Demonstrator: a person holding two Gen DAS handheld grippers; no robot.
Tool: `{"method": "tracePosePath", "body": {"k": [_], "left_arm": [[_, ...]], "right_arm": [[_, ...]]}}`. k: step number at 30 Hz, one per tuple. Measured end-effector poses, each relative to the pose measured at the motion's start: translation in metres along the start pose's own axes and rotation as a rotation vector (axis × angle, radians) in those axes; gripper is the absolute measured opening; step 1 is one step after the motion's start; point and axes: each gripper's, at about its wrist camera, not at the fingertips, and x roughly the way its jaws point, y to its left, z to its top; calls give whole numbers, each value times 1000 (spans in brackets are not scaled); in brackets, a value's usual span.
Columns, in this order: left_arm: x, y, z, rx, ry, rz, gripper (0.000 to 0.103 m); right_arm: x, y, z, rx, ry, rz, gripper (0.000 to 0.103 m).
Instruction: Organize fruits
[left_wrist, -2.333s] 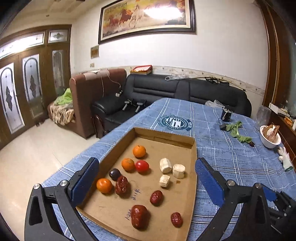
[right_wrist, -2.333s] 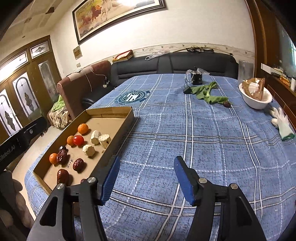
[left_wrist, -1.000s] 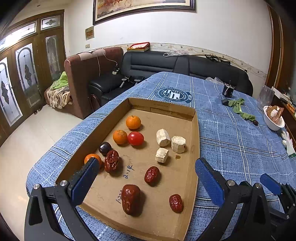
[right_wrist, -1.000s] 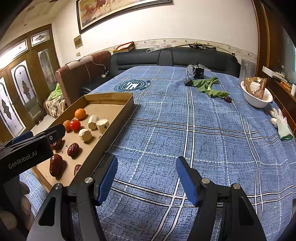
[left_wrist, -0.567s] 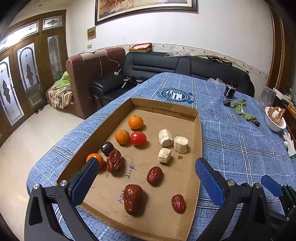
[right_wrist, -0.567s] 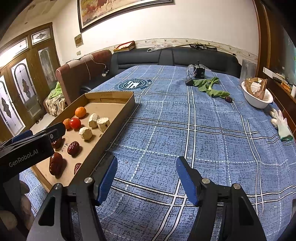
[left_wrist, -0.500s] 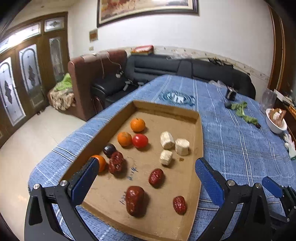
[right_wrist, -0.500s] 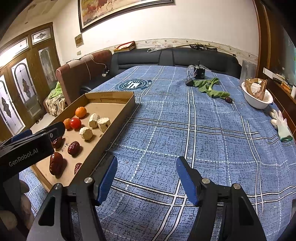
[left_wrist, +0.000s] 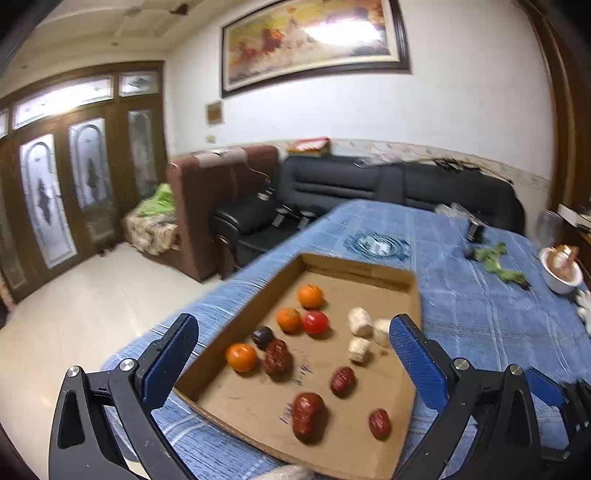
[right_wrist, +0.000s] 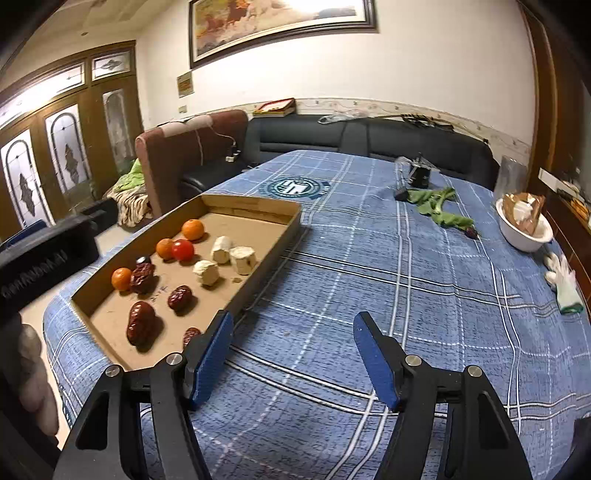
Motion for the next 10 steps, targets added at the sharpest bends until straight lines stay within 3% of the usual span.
{"method": "tracePosePath", "body": {"k": [10], "left_arm": [[8,-14,-8,42,105,-51,103]], "right_arm": [[3,-4,-2,24,33,29,74]]}}
